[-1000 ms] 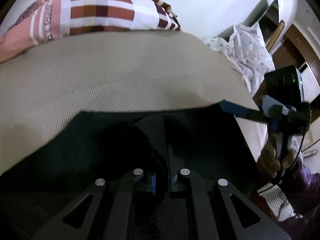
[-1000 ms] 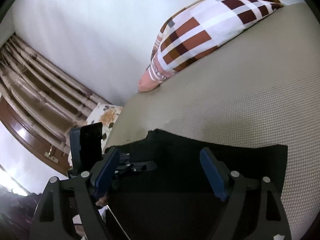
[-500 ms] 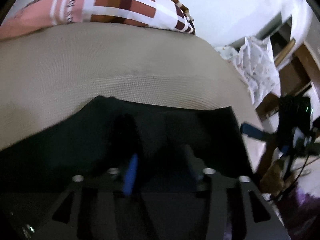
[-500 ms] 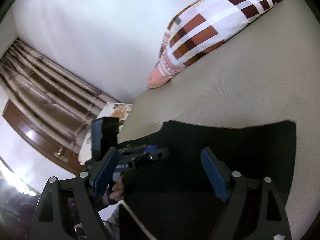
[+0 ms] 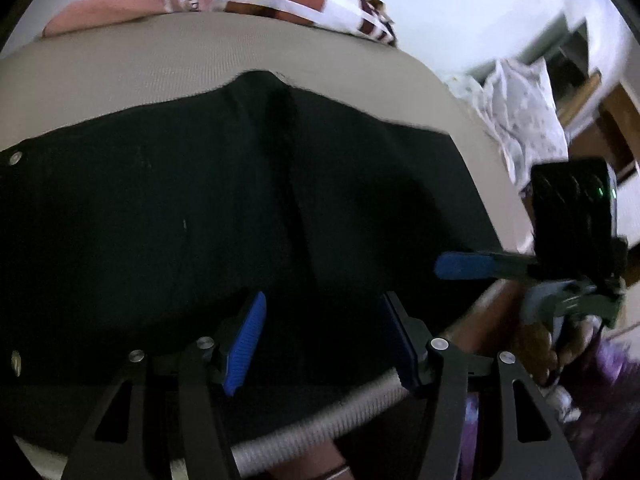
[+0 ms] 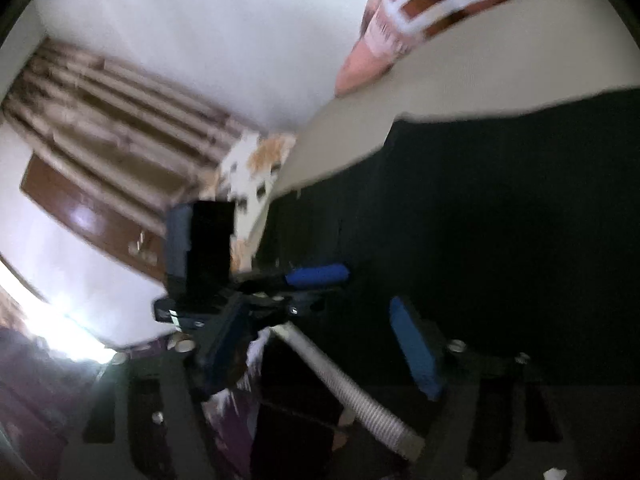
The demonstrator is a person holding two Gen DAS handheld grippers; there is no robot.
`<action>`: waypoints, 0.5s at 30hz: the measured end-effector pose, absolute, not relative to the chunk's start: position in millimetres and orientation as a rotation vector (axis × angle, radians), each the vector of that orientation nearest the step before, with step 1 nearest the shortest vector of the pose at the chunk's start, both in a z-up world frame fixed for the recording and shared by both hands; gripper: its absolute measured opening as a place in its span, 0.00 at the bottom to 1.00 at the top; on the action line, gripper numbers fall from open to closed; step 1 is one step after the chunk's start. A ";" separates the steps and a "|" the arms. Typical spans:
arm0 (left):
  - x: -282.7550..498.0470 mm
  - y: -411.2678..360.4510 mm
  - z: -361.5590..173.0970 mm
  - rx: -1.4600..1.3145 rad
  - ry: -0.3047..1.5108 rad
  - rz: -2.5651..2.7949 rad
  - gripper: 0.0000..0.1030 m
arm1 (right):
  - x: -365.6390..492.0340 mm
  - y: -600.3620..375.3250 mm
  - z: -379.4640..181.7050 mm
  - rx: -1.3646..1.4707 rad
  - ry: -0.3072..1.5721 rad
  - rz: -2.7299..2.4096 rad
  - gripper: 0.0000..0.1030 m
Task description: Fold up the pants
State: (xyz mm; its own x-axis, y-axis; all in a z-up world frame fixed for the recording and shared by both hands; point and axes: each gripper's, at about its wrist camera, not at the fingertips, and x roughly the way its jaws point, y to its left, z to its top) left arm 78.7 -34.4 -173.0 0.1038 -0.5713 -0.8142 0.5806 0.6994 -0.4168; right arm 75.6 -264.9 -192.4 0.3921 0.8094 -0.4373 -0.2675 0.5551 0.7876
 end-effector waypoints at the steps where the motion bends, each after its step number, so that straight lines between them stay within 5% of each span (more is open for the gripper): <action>1: 73.7 -32.5 -171.7 0.024 1.196 -0.853 0.58 | 73.5 -256.5 -195.0 0.658 0.954 0.765 0.61; 7: 66.4 32.7 -131.8 -0.050 1.107 -0.733 0.58 | 59.0 -216.6 -180.2 0.426 1.007 0.781 0.60; 9: 70.3 86.3 -111.3 -0.135 1.020 -0.585 0.67 | 59.1 -217.4 -166.5 0.436 0.969 0.783 0.60; 11: 75.5 134.3 -103.4 -0.217 0.964 -0.457 0.86 | 63.3 -217.9 -152.9 0.458 0.925 0.777 0.61; 15: 105.4 229.0 -127.1 -0.434 1.053 -0.399 0.86 | 75.2 -211.7 -144.5 0.555 0.895 0.777 0.71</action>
State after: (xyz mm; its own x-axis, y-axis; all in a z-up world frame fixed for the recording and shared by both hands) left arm 105.4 229.0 -127.1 0.4392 -0.5110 -0.7390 0.1065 0.8463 -0.5219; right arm 75.2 -211.7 -144.5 0.3920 0.7884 -0.4740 -0.3584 0.6054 0.7106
